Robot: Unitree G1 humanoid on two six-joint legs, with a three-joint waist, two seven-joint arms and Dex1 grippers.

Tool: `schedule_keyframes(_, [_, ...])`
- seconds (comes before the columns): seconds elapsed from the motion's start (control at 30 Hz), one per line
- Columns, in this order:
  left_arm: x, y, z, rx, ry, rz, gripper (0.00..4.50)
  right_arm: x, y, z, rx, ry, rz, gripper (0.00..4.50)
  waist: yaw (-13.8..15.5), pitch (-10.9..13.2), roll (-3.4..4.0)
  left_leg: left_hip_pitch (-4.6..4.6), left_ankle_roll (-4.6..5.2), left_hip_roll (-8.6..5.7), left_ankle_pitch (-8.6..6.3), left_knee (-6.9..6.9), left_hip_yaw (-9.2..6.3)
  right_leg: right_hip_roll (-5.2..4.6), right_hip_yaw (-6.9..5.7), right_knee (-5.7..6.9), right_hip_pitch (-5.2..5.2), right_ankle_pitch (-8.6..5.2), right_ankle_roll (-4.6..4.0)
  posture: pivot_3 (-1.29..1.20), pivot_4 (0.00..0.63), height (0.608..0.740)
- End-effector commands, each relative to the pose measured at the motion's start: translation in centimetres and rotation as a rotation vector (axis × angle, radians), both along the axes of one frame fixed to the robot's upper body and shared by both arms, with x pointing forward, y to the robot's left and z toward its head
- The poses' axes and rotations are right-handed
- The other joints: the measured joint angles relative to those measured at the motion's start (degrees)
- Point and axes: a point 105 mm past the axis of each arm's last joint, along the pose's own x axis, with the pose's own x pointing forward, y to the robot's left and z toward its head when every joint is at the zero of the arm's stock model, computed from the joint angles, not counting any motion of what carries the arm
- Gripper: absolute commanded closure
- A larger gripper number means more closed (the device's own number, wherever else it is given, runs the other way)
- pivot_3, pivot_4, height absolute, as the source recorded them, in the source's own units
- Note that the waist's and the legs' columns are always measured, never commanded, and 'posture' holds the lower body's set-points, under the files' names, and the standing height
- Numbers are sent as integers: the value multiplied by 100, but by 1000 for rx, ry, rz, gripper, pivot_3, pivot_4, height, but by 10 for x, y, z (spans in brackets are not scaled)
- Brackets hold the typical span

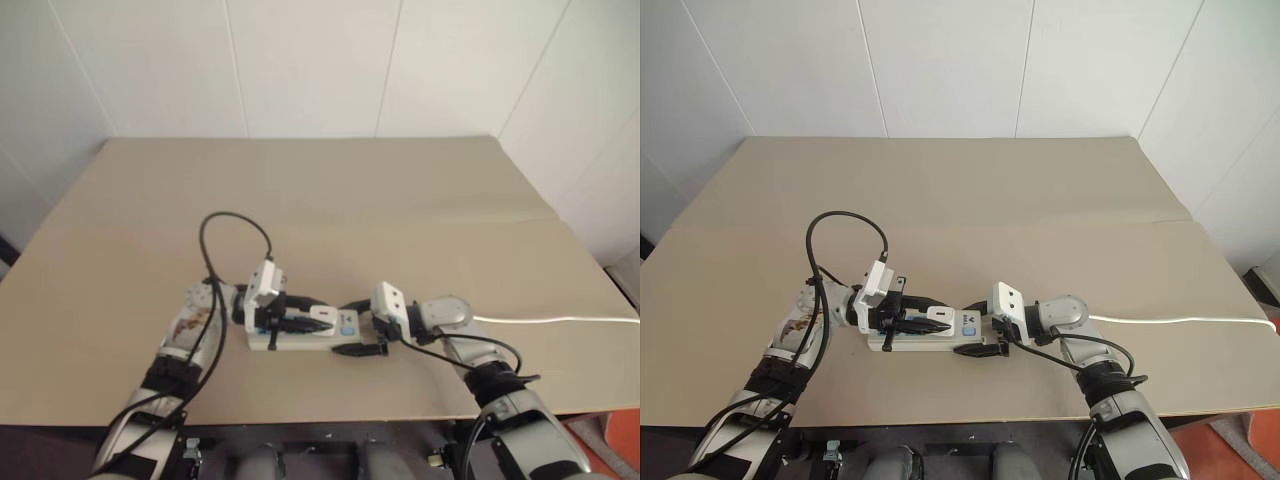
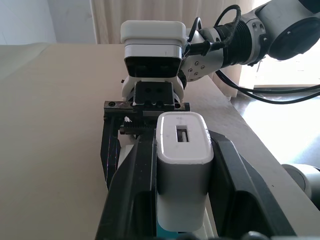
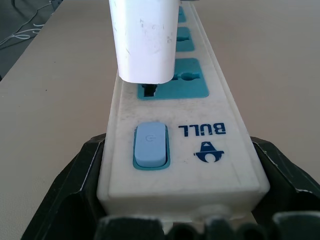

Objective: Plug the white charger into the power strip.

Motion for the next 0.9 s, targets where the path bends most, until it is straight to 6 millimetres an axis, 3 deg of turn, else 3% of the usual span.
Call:
schedule_keyframes(0.03, [-1,3,-2,22,-11,-7,3488,-7,-15,-31,-124,91,-25,1082,-1,0,0,0,0,0,0,0,0,0,0,0,0,0,0,0,150,740])
schedule_keyframes(0.67, [-10,23,-44,129,102,68,3488,-3,-14,-28,-123,84,-29,1082,-29,-2,0,38,0,2,0,-60,15,2,21,-15,4,0,-1,0,150,740])
schedule_keyframes(0.9, [-13,27,-50,146,109,79,3488,-2,-16,-28,-128,83,-31,1082,-32,-10,-1,50,0,5,0,-68,24,6,35,-15,7,0,-1,0,150,740])
